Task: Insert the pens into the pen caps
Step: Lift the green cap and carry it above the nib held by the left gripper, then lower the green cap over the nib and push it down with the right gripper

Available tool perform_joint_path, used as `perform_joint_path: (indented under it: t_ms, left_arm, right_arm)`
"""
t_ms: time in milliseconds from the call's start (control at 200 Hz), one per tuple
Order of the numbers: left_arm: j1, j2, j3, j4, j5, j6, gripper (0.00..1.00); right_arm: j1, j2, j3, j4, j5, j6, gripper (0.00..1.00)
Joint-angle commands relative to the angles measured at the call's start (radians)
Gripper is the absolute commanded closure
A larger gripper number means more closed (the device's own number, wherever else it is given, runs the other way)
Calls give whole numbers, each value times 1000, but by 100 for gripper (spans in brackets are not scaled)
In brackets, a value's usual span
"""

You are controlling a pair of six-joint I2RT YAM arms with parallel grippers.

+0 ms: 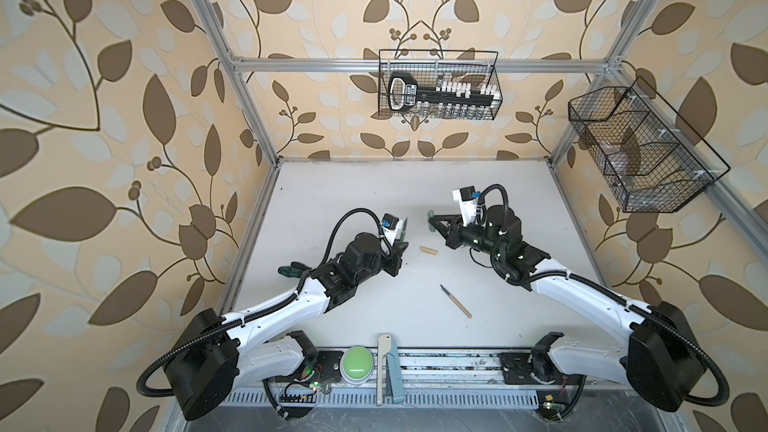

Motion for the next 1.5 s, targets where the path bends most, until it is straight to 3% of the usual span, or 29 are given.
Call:
perform_joint_path:
  t_ms: [0, 535, 1494]
  left_arm:
    - [-9, -31, 60, 22, 69, 19, 99]
    - [-81, -48, 80, 77, 157, 8, 97]
    - [-104, -100, 78, 60, 149, 27, 97]
  right_arm:
    - [-6, -25, -25, 188, -94, 84, 91]
    - [25, -26, 46, 320, -140, 152, 90]
    - [66, -39, 14, 378, -136, 160, 90]
